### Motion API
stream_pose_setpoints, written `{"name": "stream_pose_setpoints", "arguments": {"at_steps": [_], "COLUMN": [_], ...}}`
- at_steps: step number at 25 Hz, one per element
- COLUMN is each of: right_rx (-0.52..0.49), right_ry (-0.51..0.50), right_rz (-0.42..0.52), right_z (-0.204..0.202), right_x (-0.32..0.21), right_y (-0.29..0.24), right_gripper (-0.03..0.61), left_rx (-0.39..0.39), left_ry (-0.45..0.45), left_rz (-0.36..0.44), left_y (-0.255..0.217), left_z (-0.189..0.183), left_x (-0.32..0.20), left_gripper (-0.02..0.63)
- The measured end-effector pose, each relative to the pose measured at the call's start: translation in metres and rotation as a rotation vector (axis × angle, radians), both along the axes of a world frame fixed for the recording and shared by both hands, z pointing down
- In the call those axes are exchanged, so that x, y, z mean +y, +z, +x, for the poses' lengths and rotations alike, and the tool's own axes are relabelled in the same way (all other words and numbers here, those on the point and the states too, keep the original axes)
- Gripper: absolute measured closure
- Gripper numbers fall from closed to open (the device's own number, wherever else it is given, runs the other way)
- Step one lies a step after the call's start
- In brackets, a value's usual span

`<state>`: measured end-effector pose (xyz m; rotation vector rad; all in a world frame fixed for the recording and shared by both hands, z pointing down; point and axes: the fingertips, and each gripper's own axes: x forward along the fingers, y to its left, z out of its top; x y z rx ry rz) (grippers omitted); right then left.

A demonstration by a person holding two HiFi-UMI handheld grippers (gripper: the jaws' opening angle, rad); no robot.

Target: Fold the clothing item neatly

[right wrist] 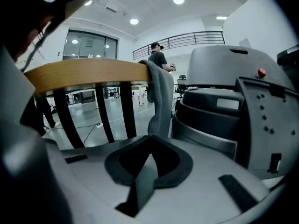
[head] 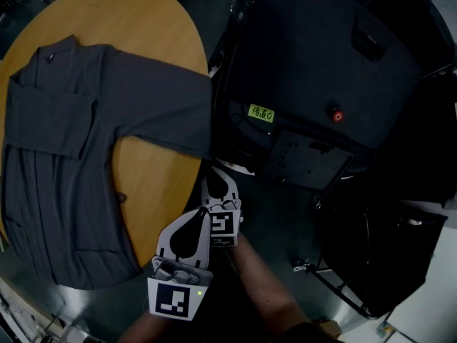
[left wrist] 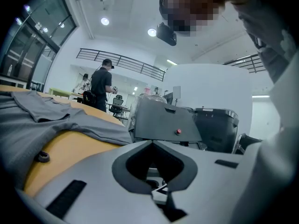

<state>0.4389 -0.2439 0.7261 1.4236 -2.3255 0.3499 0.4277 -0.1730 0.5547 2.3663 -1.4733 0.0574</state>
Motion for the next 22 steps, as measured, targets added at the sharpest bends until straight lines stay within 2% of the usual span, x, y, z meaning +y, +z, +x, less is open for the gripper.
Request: {"name": "stream_pose_setpoints", "arguments": {"at_steps": [4, 12, 17, 22], "right_rx": [0.019, -0.027, -0.020, -0.019], "right_ry": [0.013, 0.066, 0.065, 0.045], "right_rz": [0.018, 0.093, 0.137, 0.164], "right_z": [0.009, 0.039, 0.053, 0.054], "right_x": [0.002, 0.018, 0.022, 0.025], "right_y": [-0.018, -0.090, -0.134, -0.171], "right_gripper": [0.568, 0.569, 0.569, 0.569], "left_rx": [-0.014, -0.052, -0.068, -0.107], "left_ry": [-0.025, -0.065, -0.073, -0.115], "left_rz": [0.002, 0.056, 0.107, 0.112], "left_y": [-0.003, -0.036, -0.071, -0.089], "left_z": [-0.012, -0.029, -0.028, -0.039], "left_x": [0.001, 0.004, 0.014, 0.028], "left_gripper": [0.606, 0.606, 0.606, 0.606]}}
